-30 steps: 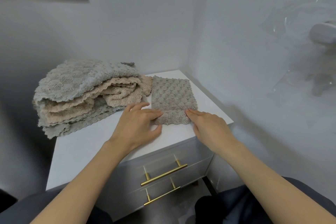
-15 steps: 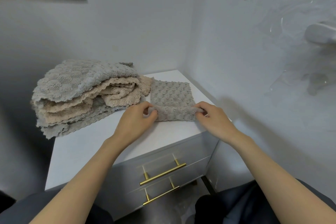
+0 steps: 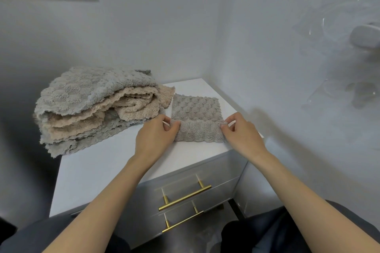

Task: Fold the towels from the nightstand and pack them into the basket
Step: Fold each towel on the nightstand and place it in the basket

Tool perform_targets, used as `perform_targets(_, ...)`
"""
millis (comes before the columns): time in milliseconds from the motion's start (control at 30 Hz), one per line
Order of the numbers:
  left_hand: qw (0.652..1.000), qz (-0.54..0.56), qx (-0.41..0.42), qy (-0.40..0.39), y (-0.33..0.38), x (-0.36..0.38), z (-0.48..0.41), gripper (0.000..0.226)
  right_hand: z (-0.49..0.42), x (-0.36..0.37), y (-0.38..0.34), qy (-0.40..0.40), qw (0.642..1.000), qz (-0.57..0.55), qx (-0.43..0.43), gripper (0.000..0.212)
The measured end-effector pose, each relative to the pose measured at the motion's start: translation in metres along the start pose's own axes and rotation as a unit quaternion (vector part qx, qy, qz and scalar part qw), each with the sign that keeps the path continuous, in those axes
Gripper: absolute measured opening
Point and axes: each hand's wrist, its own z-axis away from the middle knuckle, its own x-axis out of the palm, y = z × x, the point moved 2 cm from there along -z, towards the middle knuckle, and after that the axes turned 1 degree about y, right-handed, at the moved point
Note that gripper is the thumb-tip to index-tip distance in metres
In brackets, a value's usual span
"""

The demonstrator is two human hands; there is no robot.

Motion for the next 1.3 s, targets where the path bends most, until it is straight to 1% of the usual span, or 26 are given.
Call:
perform_targets(67, 1.0, -0.017, -0.01, 0.01, -0.001, 0.001, -0.002, 0.027, 0.005, 0.0, -0.005, 0.037, 0.996, 0.076, -0.041, 0.017)
perform_targets(133, 1.0, -0.026, -0.011, 0.013, -0.002, 0.002, -0.003, 0.027, 0.009, 0.0, -0.013, 0.075, 0.983, 0.145, -0.083, 0.016)
perform_targets(200, 1.0, -0.024, -0.007, 0.016, -0.002, 0.003, -0.003, 0.027, 0.013, -0.001, -0.023, 0.1, 0.963, 0.2, -0.153, 0.019)
perform_targets(233, 1.0, -0.024, -0.006, 0.016, -0.002, 0.003, -0.003, 0.026, 0.016, 0.0, -0.028, 0.102, 0.954, 0.206, -0.192, 0.025)
perform_targets(300, 1.0, -0.025, -0.004, 0.014, -0.002, 0.003, -0.004, 0.025, 0.025, 0.006, -0.038, 0.084, 0.947, 0.187, -0.247, 0.037)
perform_targets(367, 1.0, -0.028, -0.005, 0.013, -0.001, 0.003, -0.004, 0.025, 0.034, 0.016, -0.047, 0.046, 0.944, 0.18, -0.271, 0.046)
perform_targets(433, 1.0, -0.026, -0.009, 0.013, -0.001, 0.003, -0.005, 0.026, 0.041, 0.028, -0.054, 0.006, 0.935, 0.187, -0.3, 0.05)
perform_targets(500, 1.0, -0.025, -0.011, 0.01, -0.001, 0.003, -0.005, 0.026, 0.044, 0.038, -0.057, -0.027, 0.922, 0.217, -0.32, 0.053)
perform_targets(600, 1.0, -0.022, -0.007, 0.007, -0.002, 0.003, -0.005, 0.027, 0.044, 0.045, -0.056, -0.05, 0.912, 0.259, -0.316, 0.054)
perform_targets(833, 1.0, -0.02, 0.001, 0.006, -0.001, 0.003, -0.004, 0.024, 0.043, 0.041, -0.046, -0.074, 0.917, 0.27, -0.286, 0.055)
perform_targets(967, 1.0, -0.025, 0.002, 0.011, 0.0, 0.002, -0.003, 0.022, 0.04, 0.03, -0.036, -0.07, 0.923, 0.274, -0.26, 0.055)
perform_targets(1133, 0.999, -0.046, 0.007, 0.018, 0.004, -0.001, 0.001, 0.018, 0.035, 0.018, -0.018, -0.043, 0.934, 0.274, -0.223, 0.053)
perform_targets(1200, 0.997, -0.047, 0.039, 0.041, 0.006, -0.001, 0.004, 0.015, 0.033, 0.015, -0.013, -0.046, 0.938, 0.267, -0.218, 0.054)
perform_targets(1267, 0.988, -0.06, 0.119, 0.072, 0.01, -0.003, 0.008, 0.014, 0.03, 0.013, -0.01, -0.053, 0.936, 0.269, -0.221, 0.052)
perform_targets(1300, 0.982, -0.065, 0.164, 0.072, 0.013, -0.004, 0.009, 0.012, 0.028, 0.013, -0.009, -0.056, 0.934, 0.275, -0.221, 0.052)
